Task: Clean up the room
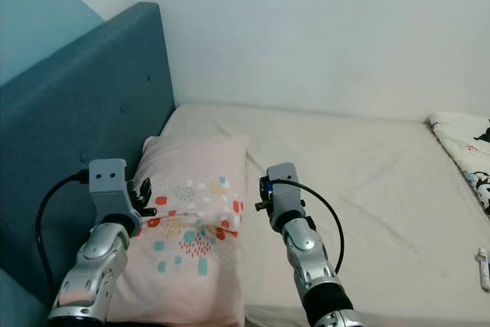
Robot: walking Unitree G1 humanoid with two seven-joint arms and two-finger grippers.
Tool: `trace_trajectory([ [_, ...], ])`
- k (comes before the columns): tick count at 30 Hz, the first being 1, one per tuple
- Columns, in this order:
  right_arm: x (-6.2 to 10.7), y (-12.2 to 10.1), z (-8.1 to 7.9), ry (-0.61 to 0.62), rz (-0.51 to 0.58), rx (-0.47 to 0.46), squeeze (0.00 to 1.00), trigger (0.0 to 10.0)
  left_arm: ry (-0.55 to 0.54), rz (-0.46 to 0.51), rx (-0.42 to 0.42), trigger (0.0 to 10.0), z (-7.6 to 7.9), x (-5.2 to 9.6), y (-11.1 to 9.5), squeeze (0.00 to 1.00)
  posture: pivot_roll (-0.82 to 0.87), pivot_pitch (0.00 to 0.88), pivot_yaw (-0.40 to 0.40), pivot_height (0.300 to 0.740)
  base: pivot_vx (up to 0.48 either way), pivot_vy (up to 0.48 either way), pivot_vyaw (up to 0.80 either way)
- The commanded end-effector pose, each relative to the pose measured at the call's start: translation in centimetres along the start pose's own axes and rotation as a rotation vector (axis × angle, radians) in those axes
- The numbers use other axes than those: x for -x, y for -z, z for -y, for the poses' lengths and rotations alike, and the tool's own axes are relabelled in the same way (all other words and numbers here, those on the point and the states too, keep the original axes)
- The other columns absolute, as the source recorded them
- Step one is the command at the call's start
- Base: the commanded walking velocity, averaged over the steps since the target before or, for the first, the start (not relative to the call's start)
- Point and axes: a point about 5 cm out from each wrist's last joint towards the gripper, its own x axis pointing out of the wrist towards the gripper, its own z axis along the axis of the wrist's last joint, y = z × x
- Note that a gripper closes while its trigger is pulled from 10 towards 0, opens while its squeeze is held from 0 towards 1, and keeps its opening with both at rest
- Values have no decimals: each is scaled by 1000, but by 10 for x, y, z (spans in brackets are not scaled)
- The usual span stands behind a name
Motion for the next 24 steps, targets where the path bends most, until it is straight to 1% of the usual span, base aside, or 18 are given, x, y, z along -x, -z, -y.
trace_trajectory([
  [1,3,6,2,15,-25,-16,0,10000,16,-11,-21,10000,2,-3,1,0,76,0,-97,740,0,0,0],
  [4,4,7,2,26,-24,-27,0,10000,29,-10,-21,10000,4,-4,1,0,73,0,-92,740,0,0,0],
  [5,4,8,2,30,-28,-48,0,10000,36,-8,-25,10000,6,-4,1,0,71,0,-89,740,0,0,0],
  [8,5,8,1,31,-30,-47,0,10000,38,-7,-25,10000,7,-5,0,0,71,0,-89,740,0,0,0],
  [11,5,10,-2,10,-32,-73,0,10000,40,2,-18,10000,8,-5,-2,0,75,0,-90,740,0,0,-800],
  [16,6,9,-4,1,-28,-46,0,10000,43,5,-6,10000,7,-5,-2,0,73,0,-88,740,0,0,0],
  [24,7,10,-4,0,-26,-45,0,10000,42,2,-7,10000,5,-4,0,0,72,0,-89,740,0,0,0],
])
